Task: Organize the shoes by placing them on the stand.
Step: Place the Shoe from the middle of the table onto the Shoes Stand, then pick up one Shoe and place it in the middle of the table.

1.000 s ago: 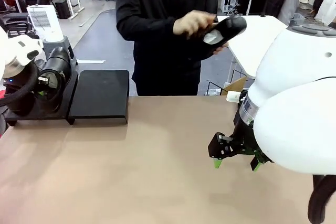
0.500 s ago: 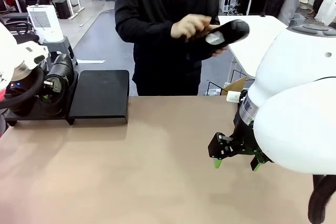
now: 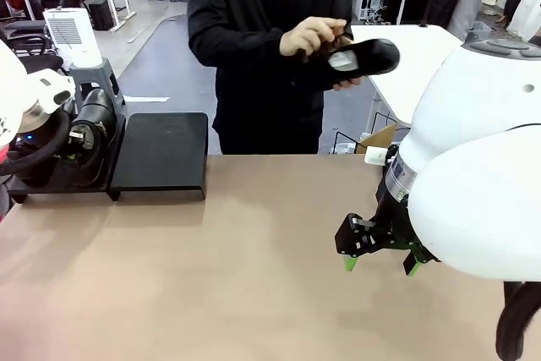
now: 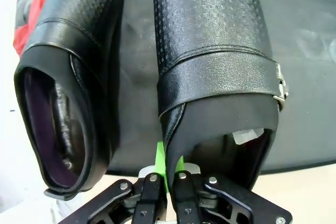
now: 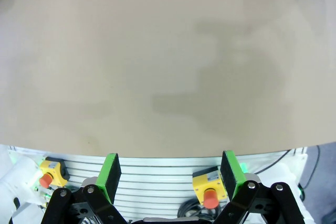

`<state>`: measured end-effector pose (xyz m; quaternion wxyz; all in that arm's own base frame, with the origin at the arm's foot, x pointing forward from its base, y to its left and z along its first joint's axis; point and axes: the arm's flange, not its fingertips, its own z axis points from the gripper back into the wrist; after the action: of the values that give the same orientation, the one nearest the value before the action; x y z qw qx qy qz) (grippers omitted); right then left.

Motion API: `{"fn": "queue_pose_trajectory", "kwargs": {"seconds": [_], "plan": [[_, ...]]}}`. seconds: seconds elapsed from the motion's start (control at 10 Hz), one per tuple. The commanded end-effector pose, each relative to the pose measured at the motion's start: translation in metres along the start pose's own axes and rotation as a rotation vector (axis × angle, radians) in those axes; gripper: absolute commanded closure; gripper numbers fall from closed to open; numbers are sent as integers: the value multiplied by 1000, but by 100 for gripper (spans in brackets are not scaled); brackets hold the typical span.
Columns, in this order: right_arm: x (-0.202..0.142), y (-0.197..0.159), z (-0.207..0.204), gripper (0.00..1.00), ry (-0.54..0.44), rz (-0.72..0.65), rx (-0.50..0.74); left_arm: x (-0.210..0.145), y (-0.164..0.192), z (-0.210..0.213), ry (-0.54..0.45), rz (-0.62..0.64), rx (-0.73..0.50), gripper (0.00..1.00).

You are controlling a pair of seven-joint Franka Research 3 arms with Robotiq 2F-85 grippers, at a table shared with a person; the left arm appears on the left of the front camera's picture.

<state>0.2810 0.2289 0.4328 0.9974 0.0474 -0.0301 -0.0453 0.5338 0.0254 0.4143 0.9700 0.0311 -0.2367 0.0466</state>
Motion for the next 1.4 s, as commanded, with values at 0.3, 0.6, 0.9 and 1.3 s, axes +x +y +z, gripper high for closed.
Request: {"fn": "queue_pose_trajectory", "kwargs": {"seconds": [0.3, 0.6, 0.9, 1.3], "plan": [[1, -2, 1, 0, 5, 15, 16, 8, -5, 7, -66, -3, 99, 39], [1, -2, 1, 0, 5, 15, 16, 6, -7, 38, -154, -33, 157, 39], [1, -2, 1, 0, 5, 15, 16, -14, -8, 101, -191, 1, 109, 39], [1, -2, 1, 0, 5, 15, 16, -7, -10, 102, -199, -9, 104, 39]]}}
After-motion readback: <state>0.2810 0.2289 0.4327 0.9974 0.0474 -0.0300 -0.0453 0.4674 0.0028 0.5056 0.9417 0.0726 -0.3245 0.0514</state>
